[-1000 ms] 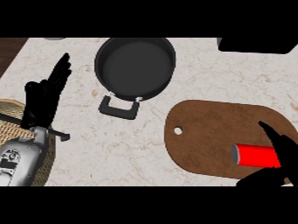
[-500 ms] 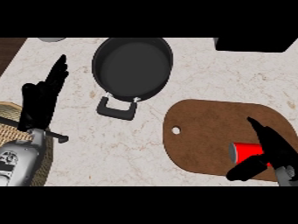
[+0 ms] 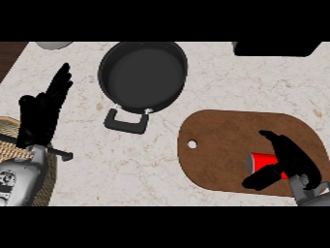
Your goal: Pick the can from the cutting board and place it in the pot
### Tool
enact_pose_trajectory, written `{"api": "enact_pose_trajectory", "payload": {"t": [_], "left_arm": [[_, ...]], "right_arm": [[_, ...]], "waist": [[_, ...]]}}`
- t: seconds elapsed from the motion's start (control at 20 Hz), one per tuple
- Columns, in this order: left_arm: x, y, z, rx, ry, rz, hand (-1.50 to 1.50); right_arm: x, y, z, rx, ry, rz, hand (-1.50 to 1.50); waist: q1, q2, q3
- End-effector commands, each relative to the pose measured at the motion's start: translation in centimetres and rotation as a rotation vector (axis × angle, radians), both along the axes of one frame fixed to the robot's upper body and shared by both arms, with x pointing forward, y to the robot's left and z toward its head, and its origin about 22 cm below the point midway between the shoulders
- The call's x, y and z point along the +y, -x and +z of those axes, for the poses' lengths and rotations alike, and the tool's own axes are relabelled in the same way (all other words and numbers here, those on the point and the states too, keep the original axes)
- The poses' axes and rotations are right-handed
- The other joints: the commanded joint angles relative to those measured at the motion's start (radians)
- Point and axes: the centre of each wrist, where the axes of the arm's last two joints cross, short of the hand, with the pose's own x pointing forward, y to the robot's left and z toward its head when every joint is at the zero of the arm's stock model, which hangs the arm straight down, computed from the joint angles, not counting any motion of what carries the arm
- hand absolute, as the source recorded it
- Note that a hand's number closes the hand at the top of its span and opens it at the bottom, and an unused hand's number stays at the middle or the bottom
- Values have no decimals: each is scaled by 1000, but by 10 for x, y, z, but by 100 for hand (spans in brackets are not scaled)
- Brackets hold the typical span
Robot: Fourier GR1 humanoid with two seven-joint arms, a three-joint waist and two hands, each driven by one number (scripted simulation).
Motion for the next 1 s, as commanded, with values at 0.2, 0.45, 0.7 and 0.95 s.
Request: {"api": "enact_pose_trajectory", "payload": {"t": [0.2, 0.45, 0.7, 0.95], "left_arm": [[41, 32, -43, 142, -50, 98, 0], [53, 36, -51, 143, -58, 124, 0], [40, 27, -39, 117, -45, 101, 0], [-9, -6, -12, 77, -45, -72, 0]], "right_arm": [[23, -7, -11, 97, 97, -17, 150], [17, -8, -16, 98, 94, -9, 150], [67, -13, -1, 14, 93, 138, 150], [167, 10, 32, -252, 54, 733, 150]], "waist": [[3, 15, -44], [-12, 16, -44], [19, 17, -45], [196, 37, -49]]}}
